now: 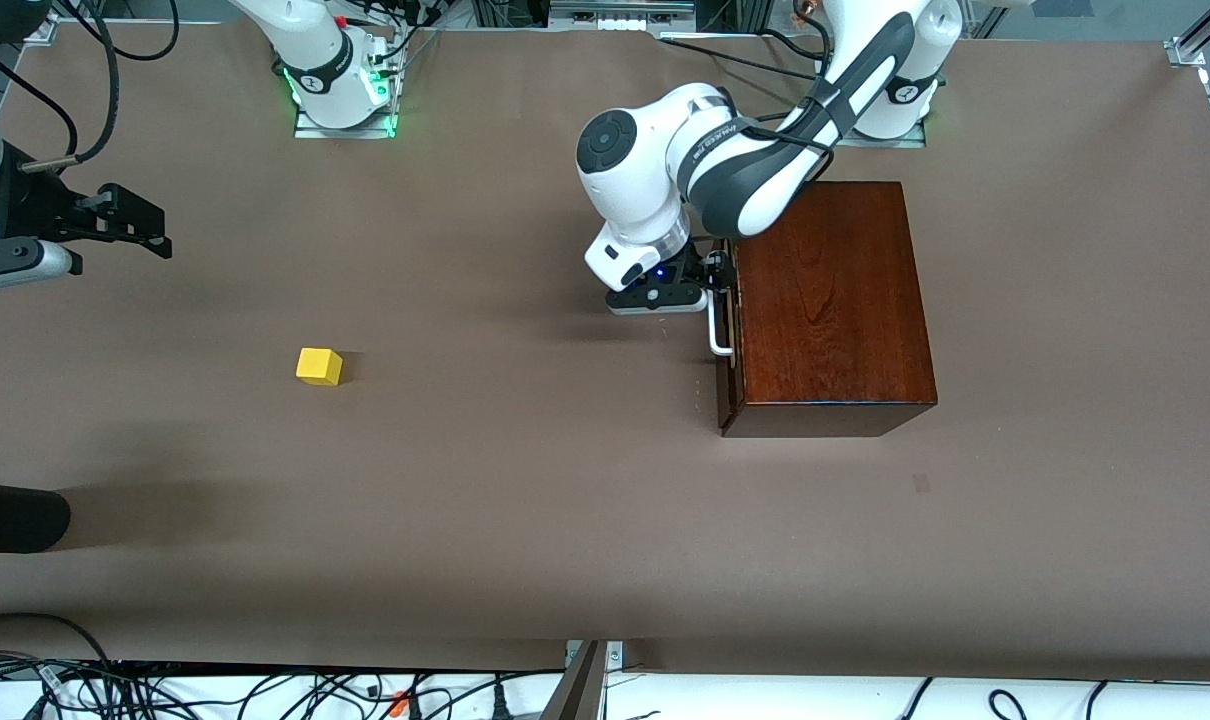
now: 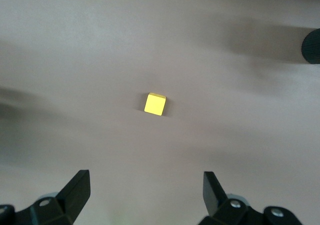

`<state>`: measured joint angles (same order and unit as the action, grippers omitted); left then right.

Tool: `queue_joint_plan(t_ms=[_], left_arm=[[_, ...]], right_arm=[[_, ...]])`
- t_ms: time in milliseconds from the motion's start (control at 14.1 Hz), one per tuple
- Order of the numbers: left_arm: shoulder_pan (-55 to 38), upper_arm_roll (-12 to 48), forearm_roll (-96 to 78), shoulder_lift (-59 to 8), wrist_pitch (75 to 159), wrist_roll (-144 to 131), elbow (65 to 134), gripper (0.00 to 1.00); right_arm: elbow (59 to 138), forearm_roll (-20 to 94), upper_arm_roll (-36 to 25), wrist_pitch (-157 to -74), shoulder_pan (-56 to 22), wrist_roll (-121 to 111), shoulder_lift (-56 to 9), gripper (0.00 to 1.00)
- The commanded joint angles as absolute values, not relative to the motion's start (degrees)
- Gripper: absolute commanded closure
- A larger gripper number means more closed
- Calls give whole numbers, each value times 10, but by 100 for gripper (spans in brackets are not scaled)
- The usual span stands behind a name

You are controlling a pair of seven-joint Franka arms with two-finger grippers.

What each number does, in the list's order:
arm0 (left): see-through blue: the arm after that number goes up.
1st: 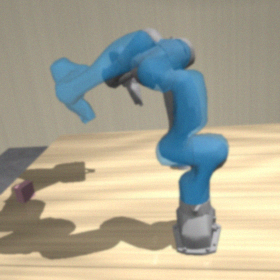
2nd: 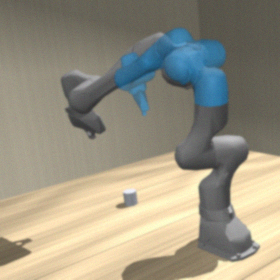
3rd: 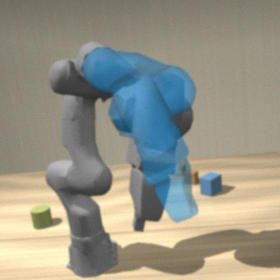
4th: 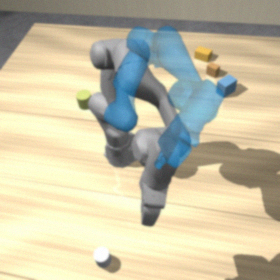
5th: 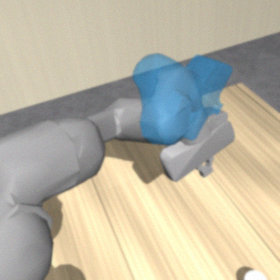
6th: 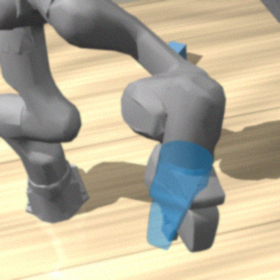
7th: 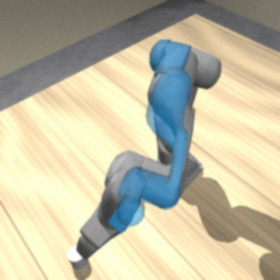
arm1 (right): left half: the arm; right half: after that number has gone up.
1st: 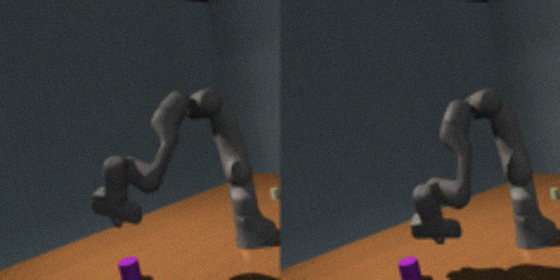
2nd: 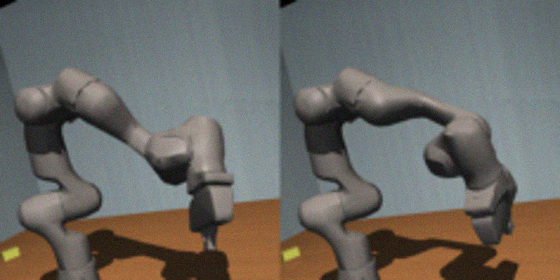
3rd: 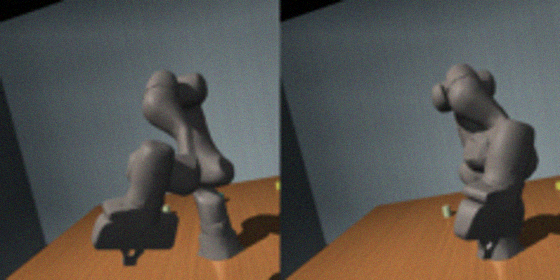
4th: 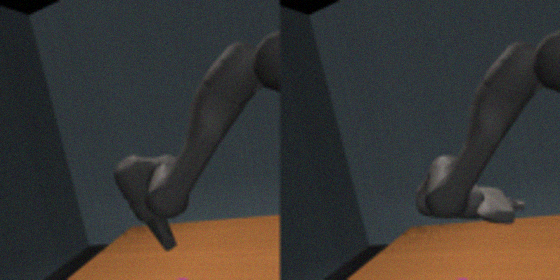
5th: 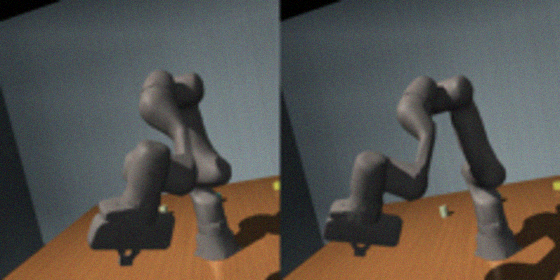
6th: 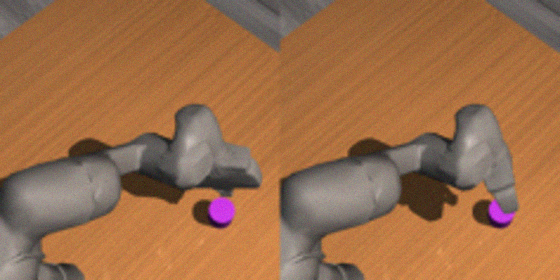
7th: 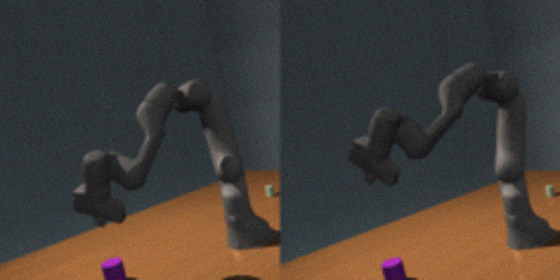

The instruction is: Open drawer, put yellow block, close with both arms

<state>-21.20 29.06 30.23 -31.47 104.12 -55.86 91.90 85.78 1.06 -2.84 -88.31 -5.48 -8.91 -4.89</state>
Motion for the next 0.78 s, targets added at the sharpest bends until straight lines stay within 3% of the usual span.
queue_joint_plan(t_ms=[0, 707], left_arm=[[-210, 289, 317, -315, 1059, -570, 936, 0], [-212, 286, 361, -347, 1073, -613, 938, 0]], right_arm=[[854, 13, -26, -885, -54, -95, -48, 0], [854, 13, -28, -887, -52, -95, -48, 0]])
